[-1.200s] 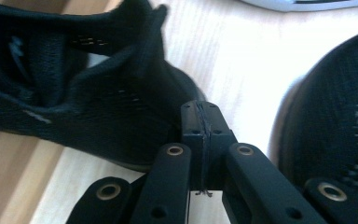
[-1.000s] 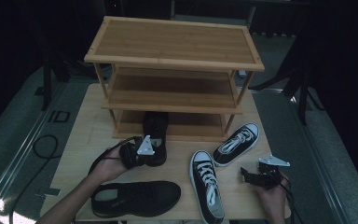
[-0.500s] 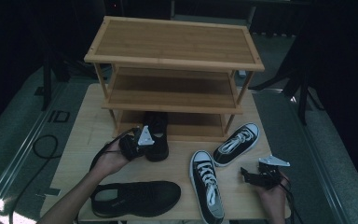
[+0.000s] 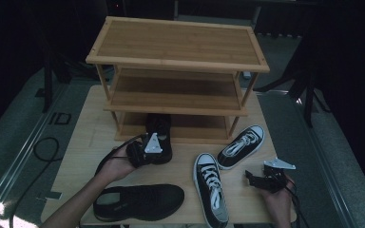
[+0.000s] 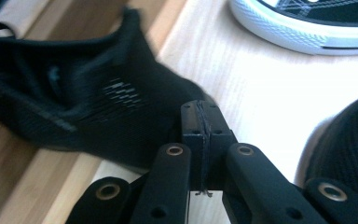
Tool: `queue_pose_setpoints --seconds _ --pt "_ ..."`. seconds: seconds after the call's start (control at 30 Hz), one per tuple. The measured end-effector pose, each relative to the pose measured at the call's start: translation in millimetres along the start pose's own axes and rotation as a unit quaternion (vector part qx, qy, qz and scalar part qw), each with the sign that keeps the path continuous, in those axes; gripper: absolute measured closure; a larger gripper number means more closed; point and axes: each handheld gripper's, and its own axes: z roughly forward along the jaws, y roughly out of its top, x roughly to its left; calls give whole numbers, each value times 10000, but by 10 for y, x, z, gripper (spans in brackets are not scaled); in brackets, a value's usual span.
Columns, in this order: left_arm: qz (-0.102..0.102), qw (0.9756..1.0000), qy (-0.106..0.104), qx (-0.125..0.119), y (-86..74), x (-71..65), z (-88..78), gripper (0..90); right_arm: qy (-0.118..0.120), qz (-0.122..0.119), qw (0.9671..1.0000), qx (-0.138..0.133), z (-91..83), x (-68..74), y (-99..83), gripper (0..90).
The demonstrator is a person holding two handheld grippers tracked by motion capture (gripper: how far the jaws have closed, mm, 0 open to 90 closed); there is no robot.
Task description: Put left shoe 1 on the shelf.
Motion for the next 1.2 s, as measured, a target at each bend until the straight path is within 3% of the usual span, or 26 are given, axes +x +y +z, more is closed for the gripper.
queue_pose_setpoints --seconds 0.37,0.67,0.93,1.03,1.2 --pt "409 9975 -406 397 27 -129 199 900 6 -4 10000 1 -1 -1 0 139" --pt "467 9958 -206 759 -51 -59 290 900 6 -5 10000 1 -1 -1 0 139" --pt "457 9959 -192 751 -55 -32 281 900 6 -5 10000 1 -1 -1 0 138" --pt "463 9958 -50 793 -54 -11 276 900 6 -5 10000 1 -1 -1 0 139" --pt "277 9966 47 781 -75 85 284 900 6 -5 10000 1 0 -2 0 139"
